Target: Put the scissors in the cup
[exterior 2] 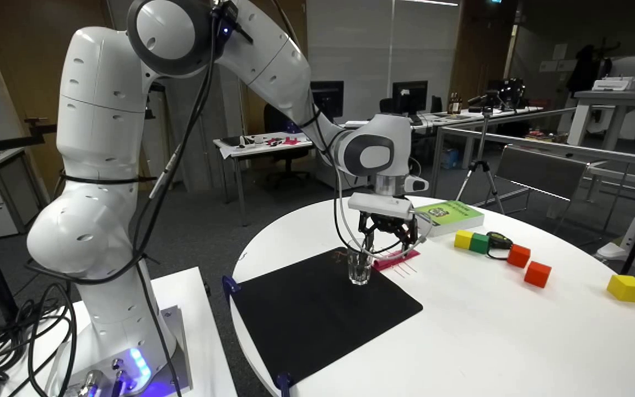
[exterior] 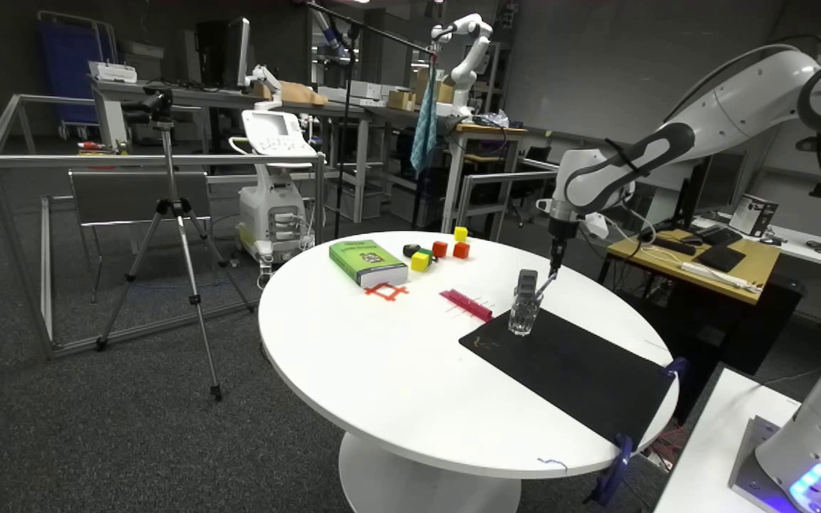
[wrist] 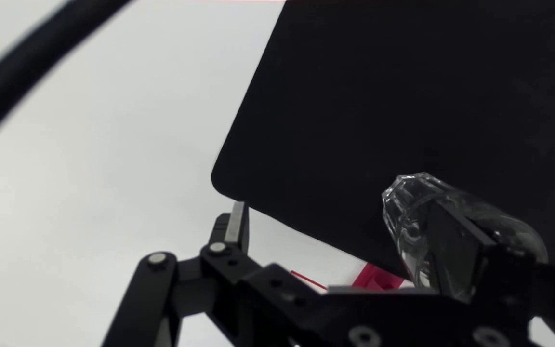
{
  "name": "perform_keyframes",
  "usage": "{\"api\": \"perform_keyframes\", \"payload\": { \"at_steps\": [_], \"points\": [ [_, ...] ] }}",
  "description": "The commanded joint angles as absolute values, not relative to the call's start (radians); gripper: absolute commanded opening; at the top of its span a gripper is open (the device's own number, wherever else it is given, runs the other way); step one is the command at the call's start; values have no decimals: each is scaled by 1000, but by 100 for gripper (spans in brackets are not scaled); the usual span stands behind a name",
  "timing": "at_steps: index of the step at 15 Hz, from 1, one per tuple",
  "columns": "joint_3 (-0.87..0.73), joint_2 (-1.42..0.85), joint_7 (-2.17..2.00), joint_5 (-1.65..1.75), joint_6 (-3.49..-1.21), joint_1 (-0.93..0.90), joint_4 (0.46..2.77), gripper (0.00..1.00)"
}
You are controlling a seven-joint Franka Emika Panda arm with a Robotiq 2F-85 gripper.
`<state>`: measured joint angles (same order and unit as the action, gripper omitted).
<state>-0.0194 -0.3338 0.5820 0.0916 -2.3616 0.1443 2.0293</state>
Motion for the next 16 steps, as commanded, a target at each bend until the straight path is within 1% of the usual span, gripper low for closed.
{"api": "perform_keyframes", "payload": {
  "at_steps": [1,8,16],
  "points": [
    [-4,-313,546,55,-2273,143,2025,100],
    [9,-316,491,38,-2195,132,2025,100],
    [17,-317,460,-11,-2158,128,2024,100]
  ]
}}
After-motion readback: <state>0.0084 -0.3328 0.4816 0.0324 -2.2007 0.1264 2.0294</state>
